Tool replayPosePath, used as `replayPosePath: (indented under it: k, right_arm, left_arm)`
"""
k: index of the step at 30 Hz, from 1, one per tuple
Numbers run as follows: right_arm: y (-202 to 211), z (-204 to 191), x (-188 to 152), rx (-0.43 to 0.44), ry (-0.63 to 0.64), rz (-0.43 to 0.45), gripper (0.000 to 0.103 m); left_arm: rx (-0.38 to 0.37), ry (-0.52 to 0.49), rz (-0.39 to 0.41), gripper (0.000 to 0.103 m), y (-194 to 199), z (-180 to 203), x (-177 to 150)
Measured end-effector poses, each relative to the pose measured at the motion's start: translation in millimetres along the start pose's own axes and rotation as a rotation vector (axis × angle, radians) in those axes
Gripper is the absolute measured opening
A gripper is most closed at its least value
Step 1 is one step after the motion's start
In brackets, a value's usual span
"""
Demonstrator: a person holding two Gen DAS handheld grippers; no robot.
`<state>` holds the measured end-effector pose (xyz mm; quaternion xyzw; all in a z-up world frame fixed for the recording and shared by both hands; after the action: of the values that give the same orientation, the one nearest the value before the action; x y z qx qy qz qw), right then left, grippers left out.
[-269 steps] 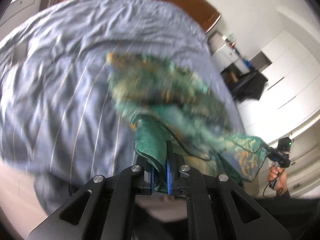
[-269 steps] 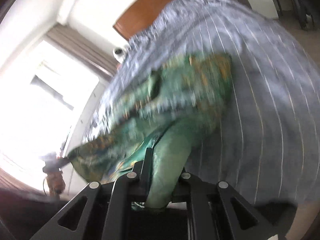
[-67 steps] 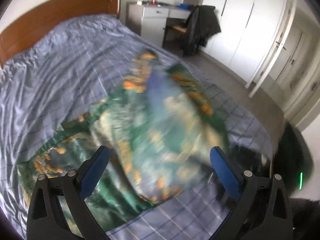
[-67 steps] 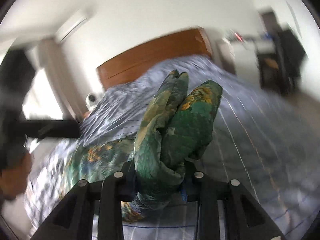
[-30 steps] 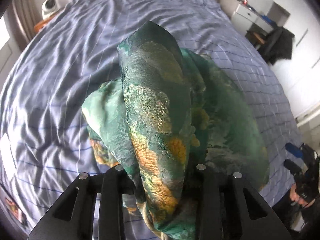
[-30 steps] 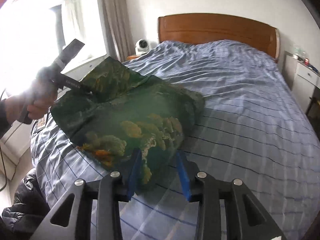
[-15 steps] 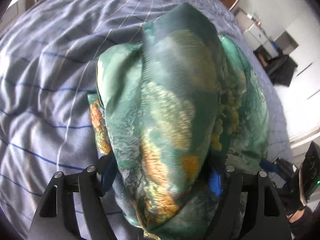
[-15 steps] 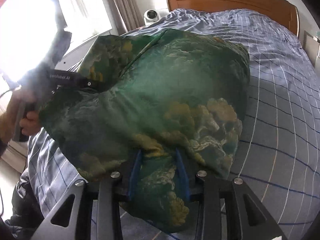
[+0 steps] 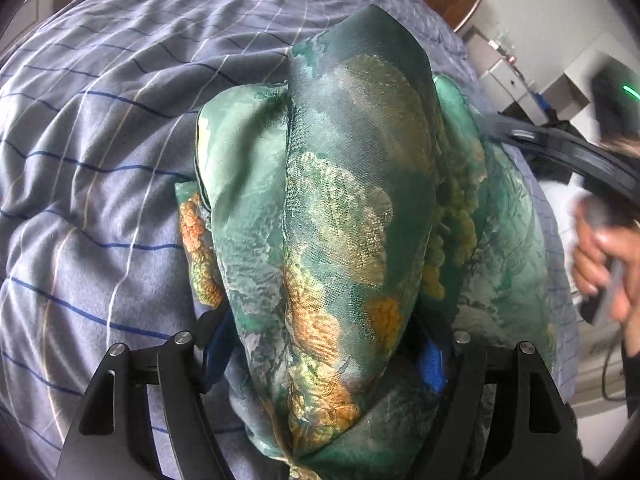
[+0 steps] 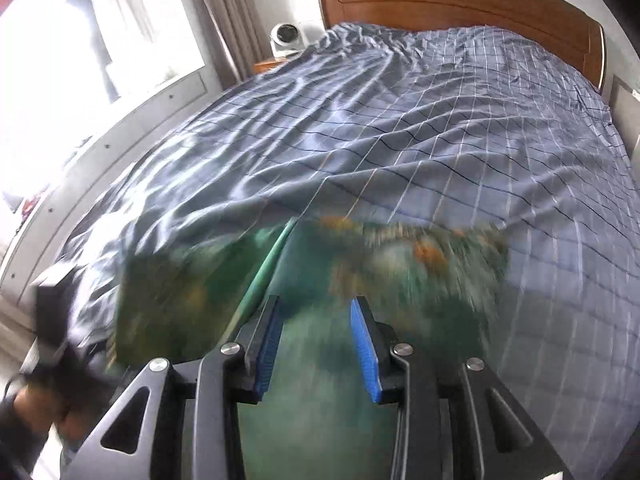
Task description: Fold large clothes
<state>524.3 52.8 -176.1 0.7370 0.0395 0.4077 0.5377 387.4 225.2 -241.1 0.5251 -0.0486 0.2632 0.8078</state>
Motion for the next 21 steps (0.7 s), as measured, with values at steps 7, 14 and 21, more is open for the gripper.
replayPosePath:
  k: [7, 14, 21]
  right_arm:
    - [-62, 11, -25, -0.028, -0.049, -0.125, 0.035]
    - [28, -13, -63, 0.022, 0.067, -0.02, 0.035]
    - [112, -62, -171, 0.116, 0.101, 0.008, 0.035]
  left_arm:
    - [0.029, -0.018, -0.009, 0.078, -4, 2, -3]
    - [0.027, -0.012, -0.013, 0.078, -5, 4, 2]
    - [0.03, -0.01, -0.02, 0.079, -6, 6, 6]
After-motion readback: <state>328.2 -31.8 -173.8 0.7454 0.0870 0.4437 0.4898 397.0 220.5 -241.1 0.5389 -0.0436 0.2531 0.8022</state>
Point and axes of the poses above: each gripper's, at about its wrist camera, not at the fingertips, and y roughly against the way its jaws point, z to its right, x to its top, the point moved 10 cm from there along -y, roughly the way its jaws point, and after that the axes turned 7 degrees about y, right-handed, at the moved point
